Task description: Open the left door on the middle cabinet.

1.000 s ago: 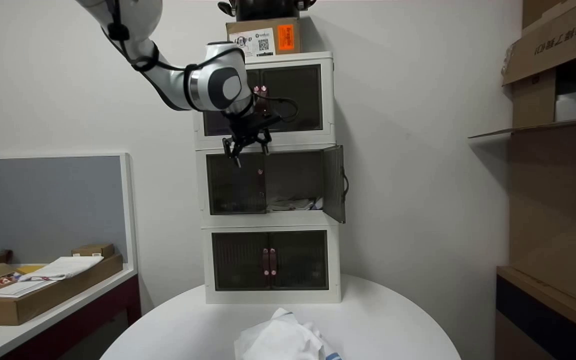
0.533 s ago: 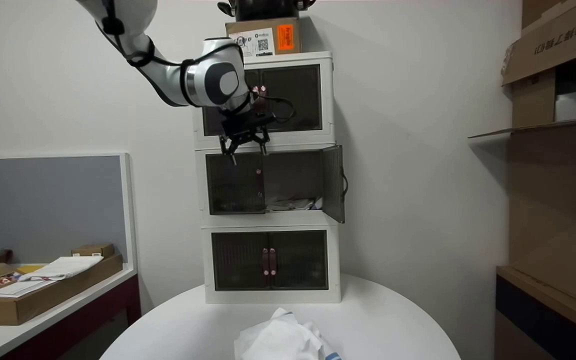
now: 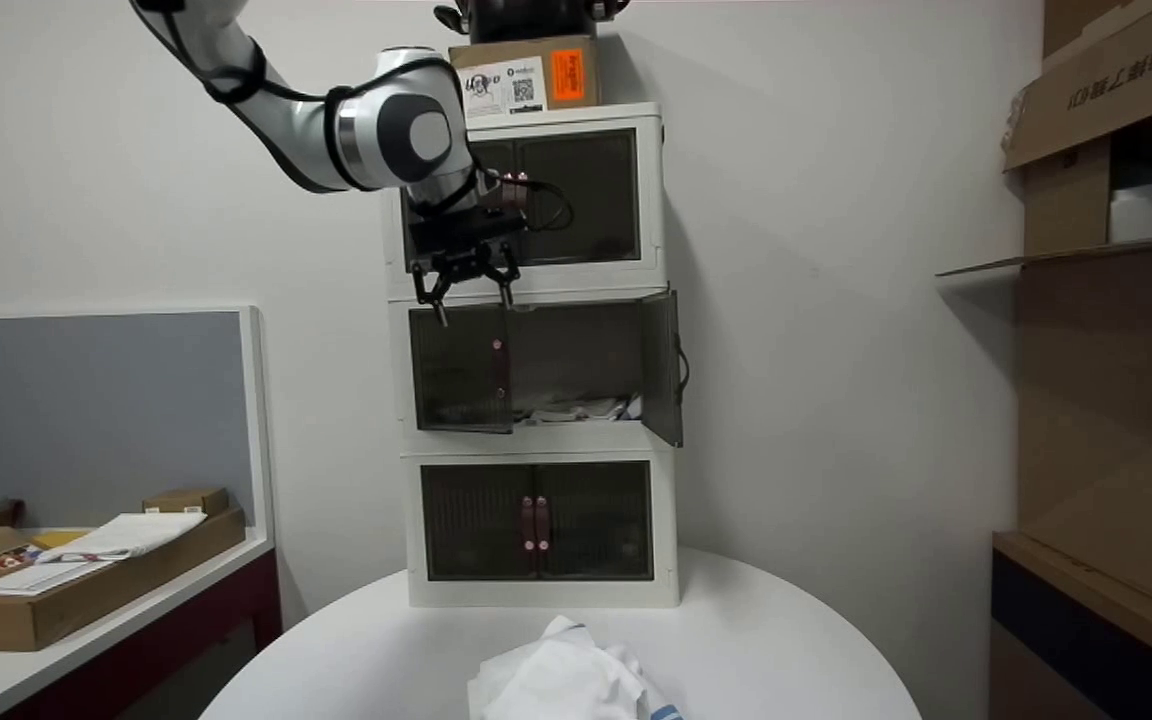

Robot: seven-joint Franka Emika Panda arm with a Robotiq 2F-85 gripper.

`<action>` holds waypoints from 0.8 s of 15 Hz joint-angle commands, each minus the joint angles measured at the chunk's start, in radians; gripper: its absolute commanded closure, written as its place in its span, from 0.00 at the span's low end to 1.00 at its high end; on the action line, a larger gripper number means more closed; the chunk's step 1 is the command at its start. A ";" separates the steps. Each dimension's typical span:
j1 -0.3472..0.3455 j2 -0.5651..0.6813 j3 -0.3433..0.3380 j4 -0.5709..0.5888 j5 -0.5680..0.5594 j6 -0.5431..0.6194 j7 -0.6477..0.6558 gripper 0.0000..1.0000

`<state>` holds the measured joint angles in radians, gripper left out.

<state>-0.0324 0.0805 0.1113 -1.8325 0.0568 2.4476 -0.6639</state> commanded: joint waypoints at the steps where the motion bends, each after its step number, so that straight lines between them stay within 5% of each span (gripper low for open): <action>1: 0.067 -0.104 0.020 -0.088 0.003 -0.046 0.048 0.00; 12: 0.208 -0.274 0.035 -0.228 0.025 -0.192 0.163 0.00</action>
<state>0.1247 -0.1699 0.1331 -2.0444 0.0518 2.2578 -0.5141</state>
